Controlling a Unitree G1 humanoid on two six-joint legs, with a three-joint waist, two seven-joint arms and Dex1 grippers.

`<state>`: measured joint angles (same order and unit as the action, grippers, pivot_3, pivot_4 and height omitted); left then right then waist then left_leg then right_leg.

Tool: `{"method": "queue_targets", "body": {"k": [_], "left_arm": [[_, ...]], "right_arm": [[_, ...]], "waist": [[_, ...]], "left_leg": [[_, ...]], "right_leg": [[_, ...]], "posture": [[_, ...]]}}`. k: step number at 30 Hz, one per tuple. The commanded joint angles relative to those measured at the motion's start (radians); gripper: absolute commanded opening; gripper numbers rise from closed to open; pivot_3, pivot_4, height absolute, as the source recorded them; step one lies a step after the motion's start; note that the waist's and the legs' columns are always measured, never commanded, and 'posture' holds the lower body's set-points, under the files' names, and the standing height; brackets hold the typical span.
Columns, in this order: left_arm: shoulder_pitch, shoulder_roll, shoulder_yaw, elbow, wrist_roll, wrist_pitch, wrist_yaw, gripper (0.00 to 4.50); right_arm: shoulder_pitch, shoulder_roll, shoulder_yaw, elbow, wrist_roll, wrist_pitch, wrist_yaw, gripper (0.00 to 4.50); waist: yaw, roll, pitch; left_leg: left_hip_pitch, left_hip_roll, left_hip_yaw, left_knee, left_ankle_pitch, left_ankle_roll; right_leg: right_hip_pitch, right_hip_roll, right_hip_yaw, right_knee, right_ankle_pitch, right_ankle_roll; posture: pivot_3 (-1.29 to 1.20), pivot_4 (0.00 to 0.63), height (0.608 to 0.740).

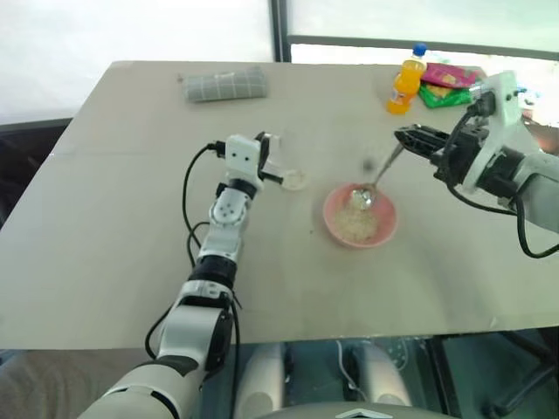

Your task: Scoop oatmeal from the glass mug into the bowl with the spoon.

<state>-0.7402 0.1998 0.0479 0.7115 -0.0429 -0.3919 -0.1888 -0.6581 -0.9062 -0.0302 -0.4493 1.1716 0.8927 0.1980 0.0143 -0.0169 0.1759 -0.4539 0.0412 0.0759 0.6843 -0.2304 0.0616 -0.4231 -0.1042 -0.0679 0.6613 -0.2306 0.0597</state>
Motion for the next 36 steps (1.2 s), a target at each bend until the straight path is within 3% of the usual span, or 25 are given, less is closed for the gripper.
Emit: {"method": "queue_targets", "body": {"k": [1,5,9,14,20,29,36], "left_arm": [[-0.001,-0.002,0.019,-0.068,-0.017,0.005,0.003,0.09],[0.007,-0.003,0.023,-0.078,-0.014,0.011,-0.001,0.09],[0.008,-0.005,0.027,-0.079,-0.014,0.014,-0.002,0.09],[0.021,-0.013,0.026,-0.077,-0.028,0.0,-0.039,0.09],[0.048,-0.018,0.013,-0.067,-0.015,-0.066,-0.081,0.09],[0.064,-0.045,-0.019,-0.019,0.03,-0.17,-0.069,0.09],[0.07,-0.06,-0.023,0.011,0.048,-0.212,-0.054,0.09]], "right_arm": [[-0.038,-0.036,0.032,-0.059,-0.147,-0.054,0.135,0.0],[-0.051,-0.081,0.107,-0.104,-0.328,-0.127,0.291,0.0],[-0.037,-0.08,0.113,-0.108,-0.414,-0.146,0.355,0.0],[-0.127,0.127,-0.091,0.078,-0.219,-0.006,0.159,0.0],[-0.322,0.344,-0.182,0.234,-0.129,0.046,-0.013,0.0],[-0.363,0.472,-0.118,0.342,-0.234,0.033,-0.007,0.0],[-0.366,0.531,-0.086,0.342,-0.227,0.106,0.02,0.0]], "waist": [[0.001,0.0,0.0],[0.0,0.0,0.0],[-0.001,0.0,0.0],[-0.002,-0.001,0.0],[-0.002,0.0,0.0],[-0.001,-0.001,0.0],[-0.003,0.0,0.0]], "left_leg": [[0.0,0.0,0.0,0.0,0.0,0.0],[-0.001,-0.001,-0.001,0.001,0.0,0.0],[0.0,-0.001,-0.001,0.001,0.0,0.0],[0.0,-0.001,-0.001,0.002,0.003,-0.004],[0.001,0.0,0.003,0.001,0.003,-0.004],[0.0,-0.002,0.005,0.001,0.003,-0.004],[0.0,0.0,0.004,0.001,0.002,-0.003]], "right_leg": [[0.0,0.0,0.0,0.0,0.0,0.0],[0.0,-0.001,0.0,-0.001,0.0,0.001],[0.0,-0.001,0.0,0.0,0.0,0.001],[0.001,-0.001,-0.001,0.0,0.001,0.001],[0.001,0.0,-0.001,0.001,0.001,0.001],[0.001,-0.001,0.0,0.0,0.001,0.001],[0.0,0.0,0.0,0.001,0.001,0.001]], "posture": [[0.0,0.15,0.718],[0.0,0.15,0.718],[0.0,0.15,0.718],[0.0,0.15,0.718],[0.0,0.15,0.718],[0.0,0.15,0.718],[0.0,0.15,0.718]]}}
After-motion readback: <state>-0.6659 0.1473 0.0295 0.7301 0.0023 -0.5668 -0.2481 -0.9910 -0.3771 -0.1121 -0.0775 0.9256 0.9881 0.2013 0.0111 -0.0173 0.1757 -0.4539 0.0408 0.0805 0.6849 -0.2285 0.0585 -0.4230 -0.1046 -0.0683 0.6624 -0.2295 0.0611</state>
